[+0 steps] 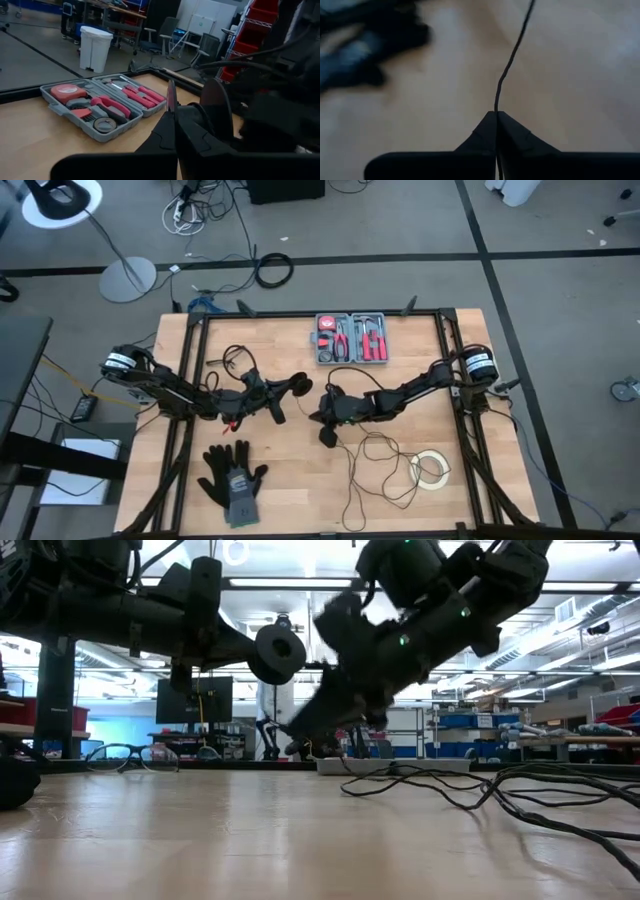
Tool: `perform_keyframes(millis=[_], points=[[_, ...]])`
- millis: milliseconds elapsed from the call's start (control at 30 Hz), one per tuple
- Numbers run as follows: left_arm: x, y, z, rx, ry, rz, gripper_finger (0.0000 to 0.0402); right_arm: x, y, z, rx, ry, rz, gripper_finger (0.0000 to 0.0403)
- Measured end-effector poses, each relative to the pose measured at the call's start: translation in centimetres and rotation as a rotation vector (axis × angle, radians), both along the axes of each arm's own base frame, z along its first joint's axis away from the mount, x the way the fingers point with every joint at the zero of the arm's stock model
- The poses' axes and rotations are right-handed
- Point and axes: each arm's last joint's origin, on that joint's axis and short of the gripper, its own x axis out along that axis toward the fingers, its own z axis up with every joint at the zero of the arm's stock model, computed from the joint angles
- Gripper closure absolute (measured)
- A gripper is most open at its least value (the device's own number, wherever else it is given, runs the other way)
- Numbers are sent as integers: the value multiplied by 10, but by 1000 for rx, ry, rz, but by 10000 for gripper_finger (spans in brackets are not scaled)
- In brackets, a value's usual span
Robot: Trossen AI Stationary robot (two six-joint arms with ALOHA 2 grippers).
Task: Coil cords
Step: Coil the black wire onto the black spool
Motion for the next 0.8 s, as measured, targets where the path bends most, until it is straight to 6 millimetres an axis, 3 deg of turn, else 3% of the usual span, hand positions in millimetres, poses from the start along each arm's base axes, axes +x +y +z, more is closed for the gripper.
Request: perform_keyframes(millis=[200, 333, 533, 800], points=[[0, -1, 0, 1, 1, -8, 401, -5, -24, -10, 44, 111, -147, 400], [0, -1, -2, 7, 26, -8, 401, -6, -34, -6, 63, 107, -189, 401], [0, -1, -7, 16, 73, -9, 401, -17, -45, 27, -10, 81, -277, 402], [0, -1, -9, 22, 96, -8, 401, -27, -52, 84, -100, -106, -249, 402]])
